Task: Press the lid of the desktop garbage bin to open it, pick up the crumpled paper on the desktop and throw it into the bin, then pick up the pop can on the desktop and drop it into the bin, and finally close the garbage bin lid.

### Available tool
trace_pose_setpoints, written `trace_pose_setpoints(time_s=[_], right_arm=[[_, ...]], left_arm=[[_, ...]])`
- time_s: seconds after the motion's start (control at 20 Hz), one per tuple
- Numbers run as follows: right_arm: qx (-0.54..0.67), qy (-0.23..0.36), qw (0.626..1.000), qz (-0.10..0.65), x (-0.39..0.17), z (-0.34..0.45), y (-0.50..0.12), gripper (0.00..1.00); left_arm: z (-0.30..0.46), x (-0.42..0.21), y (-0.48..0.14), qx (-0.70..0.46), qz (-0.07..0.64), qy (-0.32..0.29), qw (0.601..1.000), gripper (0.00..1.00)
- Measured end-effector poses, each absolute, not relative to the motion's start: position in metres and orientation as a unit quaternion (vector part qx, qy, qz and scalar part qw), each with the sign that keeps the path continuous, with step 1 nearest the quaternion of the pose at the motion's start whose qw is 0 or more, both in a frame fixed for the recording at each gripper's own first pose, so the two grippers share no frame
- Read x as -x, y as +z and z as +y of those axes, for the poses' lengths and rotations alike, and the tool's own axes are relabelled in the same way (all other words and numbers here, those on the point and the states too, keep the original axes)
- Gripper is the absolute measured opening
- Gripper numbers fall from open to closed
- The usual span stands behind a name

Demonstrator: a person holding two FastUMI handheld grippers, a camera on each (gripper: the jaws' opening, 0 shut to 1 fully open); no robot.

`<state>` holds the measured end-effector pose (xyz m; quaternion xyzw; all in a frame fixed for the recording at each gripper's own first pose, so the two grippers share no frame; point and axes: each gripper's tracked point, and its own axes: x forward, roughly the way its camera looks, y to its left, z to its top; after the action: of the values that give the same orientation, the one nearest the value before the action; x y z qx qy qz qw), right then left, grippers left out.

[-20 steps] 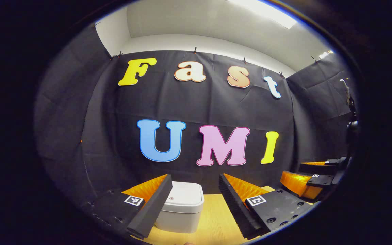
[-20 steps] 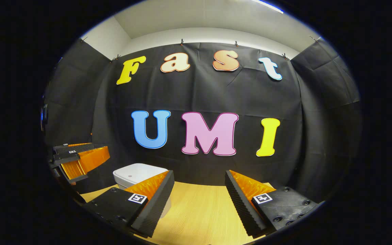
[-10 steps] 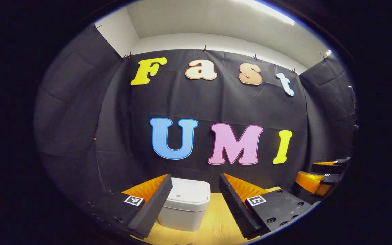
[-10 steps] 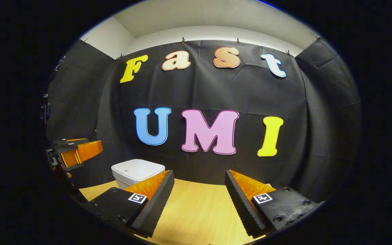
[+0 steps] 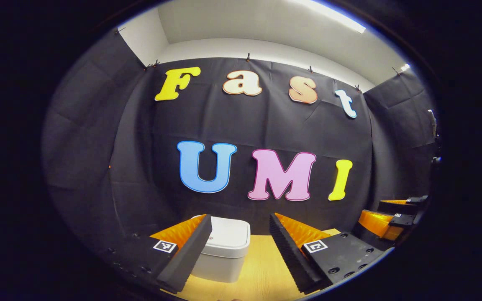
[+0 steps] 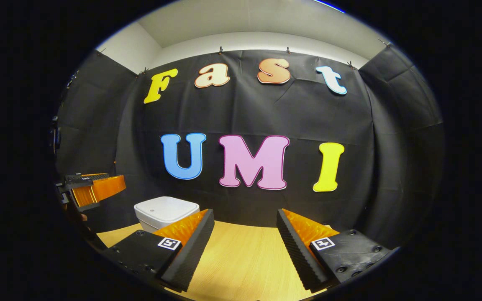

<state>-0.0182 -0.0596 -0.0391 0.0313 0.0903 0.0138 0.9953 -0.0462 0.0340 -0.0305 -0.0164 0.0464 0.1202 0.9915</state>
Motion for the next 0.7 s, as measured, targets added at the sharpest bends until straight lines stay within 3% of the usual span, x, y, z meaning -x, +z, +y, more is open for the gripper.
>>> trace_pose_setpoints(time_s=[0.7], right_arm=[[-0.032,0.001,0.996,0.086,0.0227,-0.0652,-0.0366,1.0]], left_arm=[[0.0272,0.0422,-0.0372,0.002,0.057,0.092,0.994,0.94]])
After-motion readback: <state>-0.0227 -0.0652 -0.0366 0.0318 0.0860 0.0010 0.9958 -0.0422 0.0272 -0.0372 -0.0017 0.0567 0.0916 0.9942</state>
